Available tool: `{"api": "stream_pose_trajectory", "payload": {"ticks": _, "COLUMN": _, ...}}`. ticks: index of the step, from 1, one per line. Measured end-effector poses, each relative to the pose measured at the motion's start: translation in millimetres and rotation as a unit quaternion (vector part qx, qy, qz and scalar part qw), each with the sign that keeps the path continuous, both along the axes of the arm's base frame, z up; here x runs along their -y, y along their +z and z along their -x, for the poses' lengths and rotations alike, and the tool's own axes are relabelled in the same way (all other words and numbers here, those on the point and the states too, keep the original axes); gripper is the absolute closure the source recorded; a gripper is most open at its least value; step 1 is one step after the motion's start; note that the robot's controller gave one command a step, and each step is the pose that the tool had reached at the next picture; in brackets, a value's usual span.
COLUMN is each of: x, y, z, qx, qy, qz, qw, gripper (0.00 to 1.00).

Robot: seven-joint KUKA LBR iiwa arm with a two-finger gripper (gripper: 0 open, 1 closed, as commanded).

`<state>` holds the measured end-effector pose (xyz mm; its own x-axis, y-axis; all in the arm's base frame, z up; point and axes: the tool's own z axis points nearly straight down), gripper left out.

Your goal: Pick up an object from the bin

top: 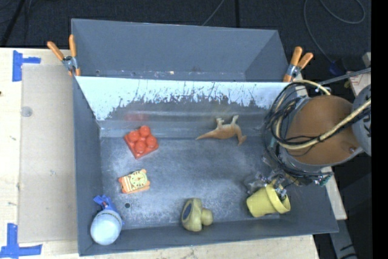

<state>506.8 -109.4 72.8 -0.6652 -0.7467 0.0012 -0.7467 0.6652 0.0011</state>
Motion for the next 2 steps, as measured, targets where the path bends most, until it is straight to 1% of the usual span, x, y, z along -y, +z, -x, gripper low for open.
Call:
{"api": "stream_pose_trajectory", "payload": {"ticks": 1, "x": -6, "y": 39, "z": 2.7, "qx": -0.0042, "qy": 0.000, "qz": -0.002, "qw": 1.0000, "gripper": 1.00}}
{"api": "stream_pose_trajectory", "payload": {"ticks": 2, "x": -9, "y": 99, "z": -8.5, "qx": -0.0004, "qy": -0.001, "qz": -0.001, "qw": 1.0000, "gripper": 1.00}}
